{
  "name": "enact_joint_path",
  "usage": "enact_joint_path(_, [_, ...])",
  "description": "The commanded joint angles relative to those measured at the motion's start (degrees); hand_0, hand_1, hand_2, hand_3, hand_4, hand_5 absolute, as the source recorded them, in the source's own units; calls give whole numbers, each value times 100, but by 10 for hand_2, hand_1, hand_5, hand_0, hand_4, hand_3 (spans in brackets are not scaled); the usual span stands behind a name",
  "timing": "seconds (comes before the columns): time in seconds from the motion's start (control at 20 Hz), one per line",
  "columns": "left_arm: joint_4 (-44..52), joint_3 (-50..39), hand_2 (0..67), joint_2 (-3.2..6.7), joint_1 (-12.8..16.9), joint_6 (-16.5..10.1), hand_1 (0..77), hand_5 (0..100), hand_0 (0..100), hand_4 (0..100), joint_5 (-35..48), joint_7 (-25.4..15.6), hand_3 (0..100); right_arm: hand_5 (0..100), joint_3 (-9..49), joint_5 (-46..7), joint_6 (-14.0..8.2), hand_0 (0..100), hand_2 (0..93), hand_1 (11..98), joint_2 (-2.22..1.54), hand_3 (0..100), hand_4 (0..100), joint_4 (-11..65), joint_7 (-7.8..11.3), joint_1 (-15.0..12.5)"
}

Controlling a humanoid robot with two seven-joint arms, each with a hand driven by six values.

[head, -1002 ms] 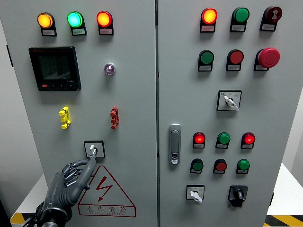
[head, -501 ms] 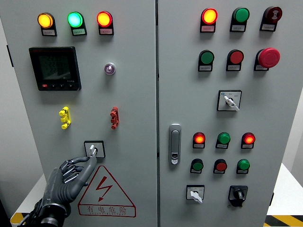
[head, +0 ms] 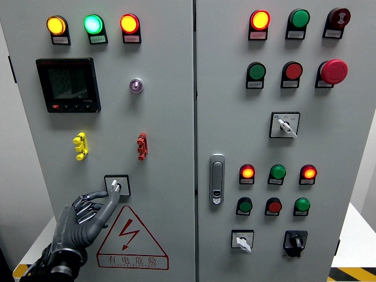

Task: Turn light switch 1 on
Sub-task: 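Position the left hand fingers around the rotary switch knob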

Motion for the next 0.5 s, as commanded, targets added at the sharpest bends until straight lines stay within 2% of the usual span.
enact_joint_path(0.0, [4,0,407,-7,-17,67,646,664,0,935,0,64,752,146,0,0,0,0,0,224,0,110,230,0,-6,2])
enact_joint_path(0.45, [4,96,432,-16,-79,76,642,700,0,960,-9,231,785,146,0,0,0,0,0,224,0,109,230,0,-6,-6])
